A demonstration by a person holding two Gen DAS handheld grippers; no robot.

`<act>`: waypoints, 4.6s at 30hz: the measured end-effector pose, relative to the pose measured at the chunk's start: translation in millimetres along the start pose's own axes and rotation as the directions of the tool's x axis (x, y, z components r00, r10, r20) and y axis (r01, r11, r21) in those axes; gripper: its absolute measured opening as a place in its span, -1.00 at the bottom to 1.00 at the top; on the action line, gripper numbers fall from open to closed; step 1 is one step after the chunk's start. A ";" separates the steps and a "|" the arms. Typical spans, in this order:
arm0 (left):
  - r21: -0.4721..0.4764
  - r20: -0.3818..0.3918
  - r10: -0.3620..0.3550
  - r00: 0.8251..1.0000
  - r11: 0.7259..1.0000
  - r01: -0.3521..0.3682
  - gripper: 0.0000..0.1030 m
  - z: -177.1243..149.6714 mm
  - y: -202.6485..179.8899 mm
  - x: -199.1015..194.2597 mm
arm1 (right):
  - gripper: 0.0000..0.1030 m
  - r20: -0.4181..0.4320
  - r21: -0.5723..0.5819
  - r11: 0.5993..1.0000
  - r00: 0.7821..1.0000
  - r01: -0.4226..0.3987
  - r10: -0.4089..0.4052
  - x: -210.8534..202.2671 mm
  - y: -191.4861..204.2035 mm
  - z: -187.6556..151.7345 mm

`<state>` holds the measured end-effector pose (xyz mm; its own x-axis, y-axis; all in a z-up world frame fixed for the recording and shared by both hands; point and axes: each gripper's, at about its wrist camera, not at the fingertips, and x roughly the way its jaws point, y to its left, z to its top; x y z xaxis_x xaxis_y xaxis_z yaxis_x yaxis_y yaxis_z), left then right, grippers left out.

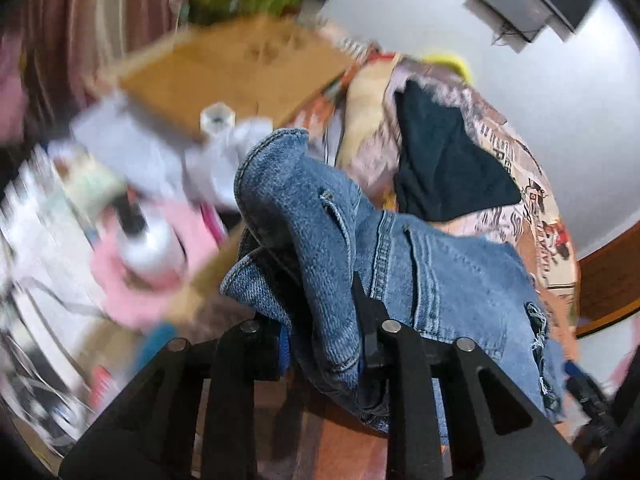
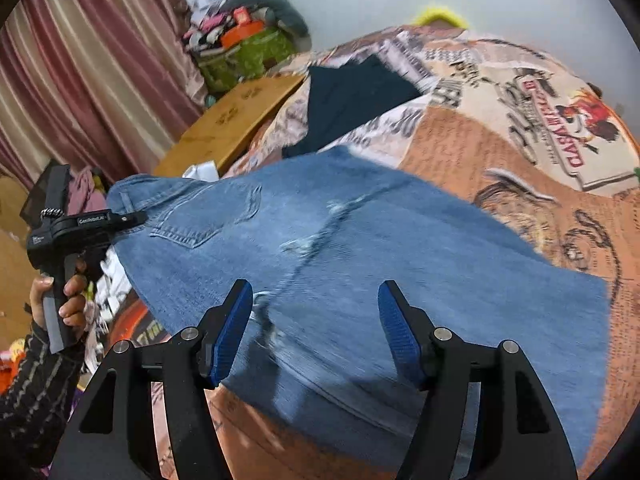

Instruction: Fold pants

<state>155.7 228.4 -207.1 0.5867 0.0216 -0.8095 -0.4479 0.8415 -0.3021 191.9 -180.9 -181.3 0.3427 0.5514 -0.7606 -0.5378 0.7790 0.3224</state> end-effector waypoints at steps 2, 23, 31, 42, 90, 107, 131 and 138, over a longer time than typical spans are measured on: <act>0.062 0.079 0.034 0.996 0.997 -0.039 -0.54 8.4 -17.3 -20.2 | 0.21 0.027 0.012 1.000 1.000 0.009 -0.009 -14.8 -7.9 0.2; 0.557 0.249 -0.324 0.913 0.819 0.138 -0.56 -9.2 -297.4 -136.7 | 0.23 -0.075 0.101 0.972 0.976 0.211 -0.204 -50.9 -119.8 -79.8; 0.616 0.067 -0.383 0.921 0.742 0.264 -0.57 -45.1 -369.0 -103.1 | 0.24 -0.054 0.133 0.978 0.987 0.159 -0.153 -51.6 -126.8 -82.5; 0.638 -0.162 -0.326 0.931 0.686 0.351 -0.53 -93.7 -413.8 -44.6 | 0.23 -0.043 0.154 0.979 0.991 0.131 -0.126 -55.1 -129.6 -84.8; 0.726 -0.090 0.233 0.968 0.680 -0.096 1.00 -45.2 -207.8 99.1 | 0.31 -0.033 0.140 0.976 0.986 0.169 -0.166 -71.1 -99.6 -82.1; 0.657 -0.220 0.041 0.975 0.745 0.117 0.92 -109.7 -190.8 11.3 | 0.31 0.034 0.120 0.975 0.981 0.187 -0.192 -91.5 -81.6 -75.9; 0.680 -0.220 -0.098 0.971 0.698 0.224 0.06 -13.6 -320.9 99.0 | -0.08 0.069 0.167 0.979 0.990 0.113 -0.126 -6.1 -152.3 25.9; 0.733 -0.243 -0.059 0.968 0.643 0.223 -0.45 -32.6 -335.4 140.0 | -0.73 -0.017 0.195 0.978 0.998 0.067 -0.065 44.9 -176.0 40.0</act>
<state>366.1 -68.3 -235.6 0.4305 -0.1599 -0.8883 0.3372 0.9414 -0.0061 332.8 -281.2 -249.7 0.3639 0.4943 -0.7895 -0.3529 0.8575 0.3742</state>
